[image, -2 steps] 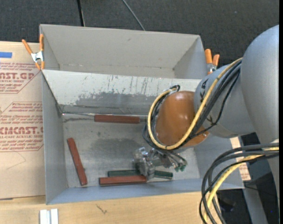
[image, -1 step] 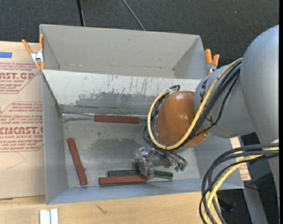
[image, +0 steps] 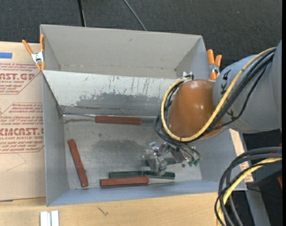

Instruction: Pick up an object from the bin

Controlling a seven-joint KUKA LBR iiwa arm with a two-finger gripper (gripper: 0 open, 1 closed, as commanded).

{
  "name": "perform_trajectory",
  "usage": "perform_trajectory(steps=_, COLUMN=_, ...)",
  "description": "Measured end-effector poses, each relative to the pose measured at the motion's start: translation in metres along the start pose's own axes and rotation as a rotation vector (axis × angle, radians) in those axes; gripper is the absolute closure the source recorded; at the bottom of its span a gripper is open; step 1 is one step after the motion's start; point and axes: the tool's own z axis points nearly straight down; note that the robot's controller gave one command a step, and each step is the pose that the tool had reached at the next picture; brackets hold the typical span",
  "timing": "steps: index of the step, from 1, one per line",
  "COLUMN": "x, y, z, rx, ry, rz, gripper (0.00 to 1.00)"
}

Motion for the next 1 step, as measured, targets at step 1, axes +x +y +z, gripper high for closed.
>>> perform_trajectory(steps=1, x=-0.0173, y=0.001, z=-0.1414, rx=0.003, ry=-0.009, rz=0.025, gripper=1.0)
